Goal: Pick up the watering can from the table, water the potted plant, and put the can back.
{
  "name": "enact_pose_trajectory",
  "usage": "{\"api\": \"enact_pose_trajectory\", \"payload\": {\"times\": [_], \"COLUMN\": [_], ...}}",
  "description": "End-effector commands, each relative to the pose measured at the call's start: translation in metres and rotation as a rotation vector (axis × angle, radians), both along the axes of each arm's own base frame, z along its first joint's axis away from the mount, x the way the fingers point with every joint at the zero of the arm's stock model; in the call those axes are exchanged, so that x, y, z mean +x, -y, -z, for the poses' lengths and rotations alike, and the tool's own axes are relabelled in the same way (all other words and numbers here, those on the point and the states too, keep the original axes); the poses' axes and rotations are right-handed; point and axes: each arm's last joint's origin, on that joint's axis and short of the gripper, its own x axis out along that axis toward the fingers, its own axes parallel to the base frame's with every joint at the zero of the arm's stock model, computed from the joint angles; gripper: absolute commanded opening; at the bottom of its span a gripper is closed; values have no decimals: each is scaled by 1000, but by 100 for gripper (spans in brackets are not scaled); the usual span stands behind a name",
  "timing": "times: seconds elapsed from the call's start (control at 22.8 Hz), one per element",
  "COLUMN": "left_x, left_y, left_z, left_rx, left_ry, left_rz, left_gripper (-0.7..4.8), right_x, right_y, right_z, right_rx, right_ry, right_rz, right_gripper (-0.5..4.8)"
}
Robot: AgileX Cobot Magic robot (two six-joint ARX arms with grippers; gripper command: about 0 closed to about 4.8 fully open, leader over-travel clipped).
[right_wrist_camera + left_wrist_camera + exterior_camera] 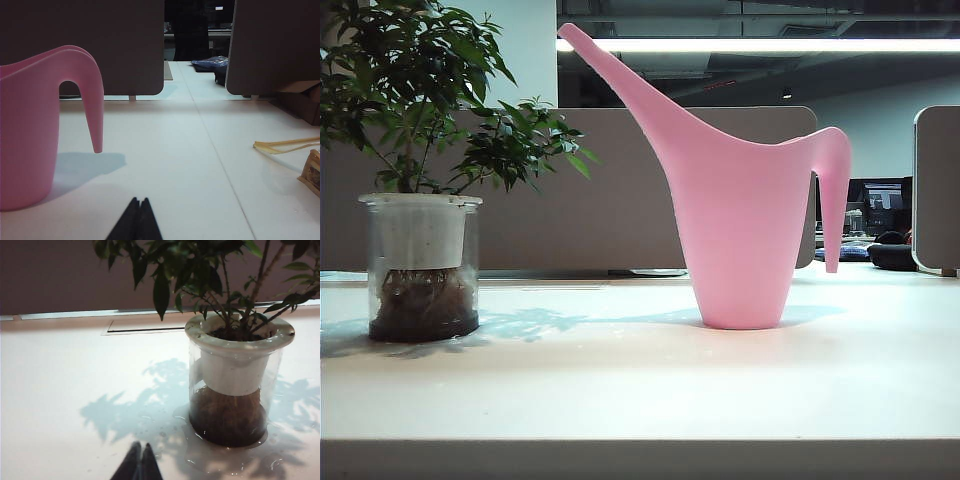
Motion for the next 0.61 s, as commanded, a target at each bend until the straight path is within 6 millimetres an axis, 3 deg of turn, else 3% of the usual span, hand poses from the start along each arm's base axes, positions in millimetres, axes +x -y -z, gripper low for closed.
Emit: {"api": "enact_pose_trajectory", "payload": {"times": [0.04, 0.44, 0.53, 0.61], "left_x": [0, -1, -3, -9], "left_y": [0, 0, 0, 1], "left_z": [-3, -6, -16, -43], "left_rx": [-2, -65, -74, -116], "left_ry": [19, 29, 64, 172], "left_rz": [-1, 3, 6, 12], "left_gripper": [-5, -5, -5, -5], "right_x": [0, 0, -1, -4], "right_y": [0, -1, -1, 1], "right_z": [0, -2, -8, -22], "right_rx": [-3, 19, 78, 231], "right_ry": [19, 33, 92, 238], "right_rz": [-1, -37, -32, -13], "right_gripper": [-1, -1, -2, -2]}}
